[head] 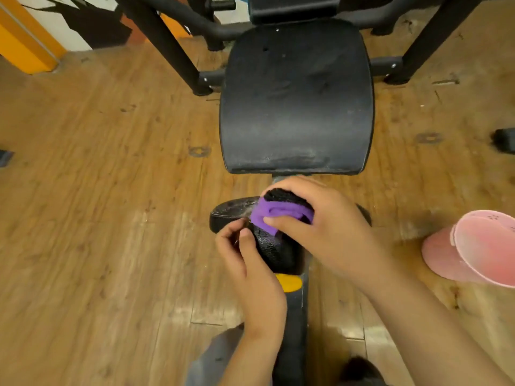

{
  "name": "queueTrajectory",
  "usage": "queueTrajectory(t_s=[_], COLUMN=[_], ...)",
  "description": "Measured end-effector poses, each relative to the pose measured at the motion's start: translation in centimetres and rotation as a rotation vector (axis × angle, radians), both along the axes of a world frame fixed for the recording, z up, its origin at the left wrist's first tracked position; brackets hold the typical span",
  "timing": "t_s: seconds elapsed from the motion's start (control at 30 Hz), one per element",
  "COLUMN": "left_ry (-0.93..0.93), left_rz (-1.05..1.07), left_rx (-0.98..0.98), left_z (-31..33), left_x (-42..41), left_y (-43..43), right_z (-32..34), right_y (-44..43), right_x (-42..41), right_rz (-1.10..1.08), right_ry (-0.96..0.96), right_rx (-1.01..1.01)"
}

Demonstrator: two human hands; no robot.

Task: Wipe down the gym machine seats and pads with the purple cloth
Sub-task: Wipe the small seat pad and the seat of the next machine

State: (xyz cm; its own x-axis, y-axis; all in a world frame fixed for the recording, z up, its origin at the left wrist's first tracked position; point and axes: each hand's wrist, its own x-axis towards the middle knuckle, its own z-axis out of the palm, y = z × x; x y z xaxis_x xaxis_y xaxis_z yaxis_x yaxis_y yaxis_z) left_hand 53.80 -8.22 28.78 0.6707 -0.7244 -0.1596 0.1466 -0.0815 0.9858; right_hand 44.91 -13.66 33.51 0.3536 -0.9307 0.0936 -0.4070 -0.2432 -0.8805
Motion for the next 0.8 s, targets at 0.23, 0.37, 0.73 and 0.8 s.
queueTrajectory(t_s=[0.23, 0.37, 0.73, 0.8], left_ry=[-0.055, -0.066, -0.126, -0.080], left_rz=[-0.027, -0.025, -0.058, 0.024], left_rx=[0.155, 0.248, 0.368, 0.438], left_z=[-0.1, 0.8, 1.7, 2.4], left_x=[0.4, 0.7, 0.8, 0.3], left_y=[0.1, 0.0, -0.2, -0.7], right_z=[2.9, 3.8, 1.6, 0.3], right_y=[-2.7, -4.4, -11.5, -12.5], right_x=[0.2, 2.3, 5.3, 6.0], right_rz=[0.152, 0.317, 0.782, 0.822], right_ry=[0.123, 0.363, 0.564, 0.602], right_rx=[0.358, 0.319, 0.494, 0.446])
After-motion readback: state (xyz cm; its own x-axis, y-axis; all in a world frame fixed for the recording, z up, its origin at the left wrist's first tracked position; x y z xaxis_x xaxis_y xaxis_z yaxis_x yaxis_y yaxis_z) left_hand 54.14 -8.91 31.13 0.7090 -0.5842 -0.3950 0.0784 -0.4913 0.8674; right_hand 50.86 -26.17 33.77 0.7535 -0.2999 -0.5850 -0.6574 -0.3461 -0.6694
